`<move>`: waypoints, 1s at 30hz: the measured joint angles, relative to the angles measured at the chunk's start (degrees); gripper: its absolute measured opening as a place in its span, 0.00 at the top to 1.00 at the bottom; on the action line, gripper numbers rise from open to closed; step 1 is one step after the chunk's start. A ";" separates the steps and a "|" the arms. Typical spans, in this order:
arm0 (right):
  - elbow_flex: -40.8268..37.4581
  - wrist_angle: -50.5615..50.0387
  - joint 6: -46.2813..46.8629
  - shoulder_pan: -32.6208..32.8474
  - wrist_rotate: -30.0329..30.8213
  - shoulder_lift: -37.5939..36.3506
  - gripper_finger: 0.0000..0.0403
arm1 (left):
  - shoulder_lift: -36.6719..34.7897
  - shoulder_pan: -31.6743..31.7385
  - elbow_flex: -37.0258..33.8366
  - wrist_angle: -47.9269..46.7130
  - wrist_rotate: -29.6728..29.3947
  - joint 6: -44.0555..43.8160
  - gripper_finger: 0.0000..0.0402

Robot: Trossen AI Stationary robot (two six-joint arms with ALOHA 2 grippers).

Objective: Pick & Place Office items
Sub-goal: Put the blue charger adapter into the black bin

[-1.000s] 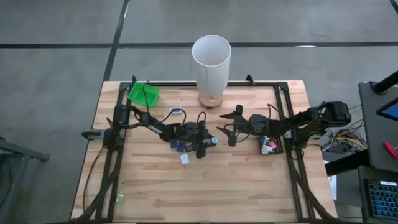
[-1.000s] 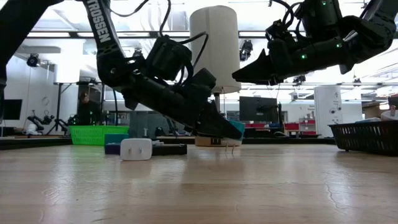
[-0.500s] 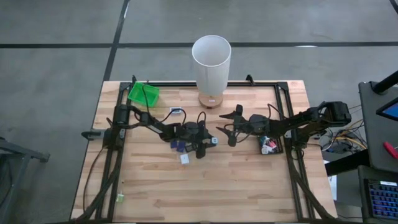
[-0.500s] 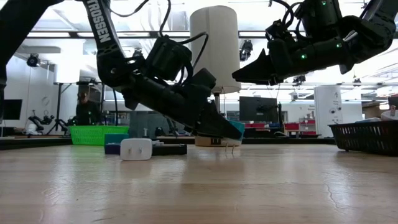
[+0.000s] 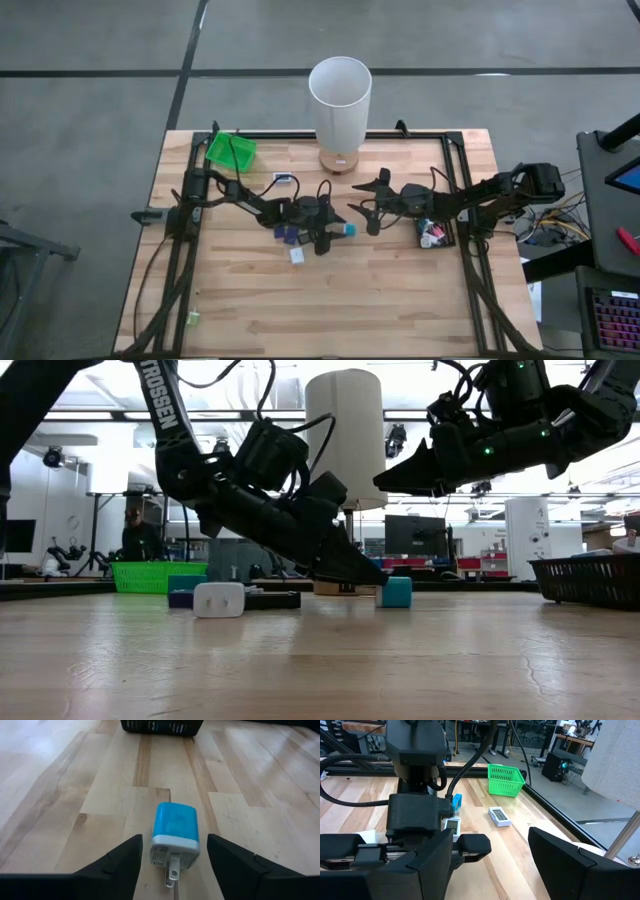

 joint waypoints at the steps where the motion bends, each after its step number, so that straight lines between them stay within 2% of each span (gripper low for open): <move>1: 0.00 0.00 0.00 0.01 0.00 -0.02 0.36 | 0.00 0.00 -0.01 0.03 0.00 0.00 0.42; 9: 0.00 0.00 0.00 -0.01 0.00 0.00 0.34 | -0.28 0.02 -0.01 0.07 0.25 -0.02 0.41; 15: 0.00 0.04 0.00 -0.01 0.00 0.00 0.34 | -4.42 0.02 -0.28 -0.48 1.73 -0.02 0.41; 21: 0.02 0.02 0.00 0.00 0.00 0.00 0.36 | -13.27 0.02 -2.95 -2.68 1.75 0.71 0.41; 30: 0.02 0.00 0.00 0.01 0.00 0.00 0.35 | -32.12 0.02 -13.00 -2.77 1.75 5.72 0.41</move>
